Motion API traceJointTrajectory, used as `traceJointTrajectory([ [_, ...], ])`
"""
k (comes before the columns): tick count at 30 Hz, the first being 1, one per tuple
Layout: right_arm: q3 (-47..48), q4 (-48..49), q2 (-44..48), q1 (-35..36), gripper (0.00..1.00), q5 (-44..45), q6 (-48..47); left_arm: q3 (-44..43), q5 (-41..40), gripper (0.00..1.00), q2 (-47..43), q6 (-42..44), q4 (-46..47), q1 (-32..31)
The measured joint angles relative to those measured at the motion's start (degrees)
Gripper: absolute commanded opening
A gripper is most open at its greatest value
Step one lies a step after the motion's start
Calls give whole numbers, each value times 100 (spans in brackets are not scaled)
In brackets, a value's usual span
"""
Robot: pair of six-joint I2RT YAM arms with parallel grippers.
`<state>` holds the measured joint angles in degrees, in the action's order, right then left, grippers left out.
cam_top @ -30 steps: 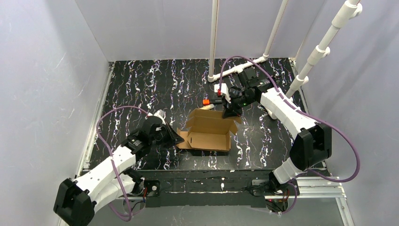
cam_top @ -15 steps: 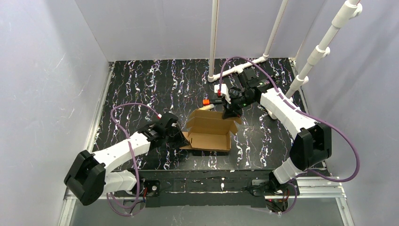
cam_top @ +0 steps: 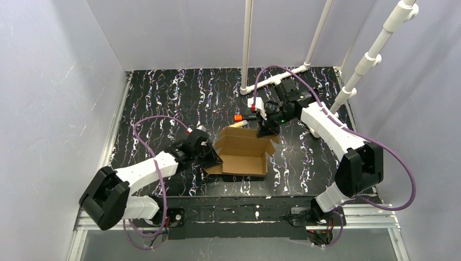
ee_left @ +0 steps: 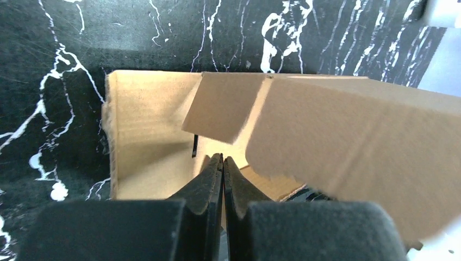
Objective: Fold the paper box
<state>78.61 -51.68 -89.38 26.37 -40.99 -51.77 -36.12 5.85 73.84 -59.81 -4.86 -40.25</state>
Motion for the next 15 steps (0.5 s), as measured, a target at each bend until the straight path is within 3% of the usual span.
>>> traceJointTrajectory([
  [8,-42,31,55,0,1,13,2,662,-190,0,-1705,372,271,275],
  [15,-46,31,79,0,1,7,-2,675,-444,0,-1303,431,286,595],
])
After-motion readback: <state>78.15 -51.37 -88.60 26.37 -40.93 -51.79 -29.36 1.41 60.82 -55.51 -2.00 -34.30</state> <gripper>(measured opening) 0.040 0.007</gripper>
